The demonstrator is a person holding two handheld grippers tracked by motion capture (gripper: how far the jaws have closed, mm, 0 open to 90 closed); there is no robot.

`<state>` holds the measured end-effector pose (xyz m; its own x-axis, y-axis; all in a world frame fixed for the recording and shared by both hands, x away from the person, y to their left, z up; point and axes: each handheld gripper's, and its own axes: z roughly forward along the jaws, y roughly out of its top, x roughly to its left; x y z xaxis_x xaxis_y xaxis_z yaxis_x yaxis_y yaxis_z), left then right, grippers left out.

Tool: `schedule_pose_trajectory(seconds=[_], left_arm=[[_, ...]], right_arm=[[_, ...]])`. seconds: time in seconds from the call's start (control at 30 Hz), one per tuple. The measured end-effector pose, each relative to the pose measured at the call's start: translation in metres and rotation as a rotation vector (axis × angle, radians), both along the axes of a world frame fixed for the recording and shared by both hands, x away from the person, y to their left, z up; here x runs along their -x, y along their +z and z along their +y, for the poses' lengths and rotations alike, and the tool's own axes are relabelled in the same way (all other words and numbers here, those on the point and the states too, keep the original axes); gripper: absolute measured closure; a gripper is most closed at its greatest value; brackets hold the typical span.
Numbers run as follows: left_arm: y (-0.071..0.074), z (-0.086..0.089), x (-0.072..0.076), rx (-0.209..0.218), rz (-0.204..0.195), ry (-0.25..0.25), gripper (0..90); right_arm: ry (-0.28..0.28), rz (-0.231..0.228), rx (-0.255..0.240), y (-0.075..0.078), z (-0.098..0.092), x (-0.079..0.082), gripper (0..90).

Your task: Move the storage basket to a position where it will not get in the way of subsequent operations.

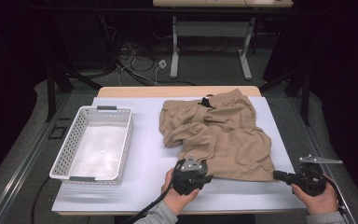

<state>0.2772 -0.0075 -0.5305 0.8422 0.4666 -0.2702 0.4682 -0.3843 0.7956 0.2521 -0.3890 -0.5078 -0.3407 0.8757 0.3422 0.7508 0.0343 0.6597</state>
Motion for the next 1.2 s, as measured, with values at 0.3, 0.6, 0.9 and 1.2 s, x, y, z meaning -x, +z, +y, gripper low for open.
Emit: schedule_pose_trajectory(seconds=[0.3, 0.6, 0.9, 1.2], left_arm=[[0.000, -0.004, 0.025, 0.001, 0.010, -0.042, 86.1], [0.006, -0.005, 0.040, 0.008, -0.019, -0.075, 87.5], [0.009, 0.003, 0.048, 0.005, -0.007, -0.093, 87.1], [0.010, 0.018, 0.036, 0.012, 0.027, -0.015, 58.2]], right_arm=[[-0.018, -0.018, 0.021, 0.004, -0.009, 0.021, 86.8], [-0.034, -0.027, 0.014, 0.010, -0.015, 0.034, 86.8], [-0.024, -0.046, 0.012, 0.018, -0.011, 0.043, 86.7], [-0.050, -0.079, 0.010, 0.018, -0.012, 0.036, 70.5]])
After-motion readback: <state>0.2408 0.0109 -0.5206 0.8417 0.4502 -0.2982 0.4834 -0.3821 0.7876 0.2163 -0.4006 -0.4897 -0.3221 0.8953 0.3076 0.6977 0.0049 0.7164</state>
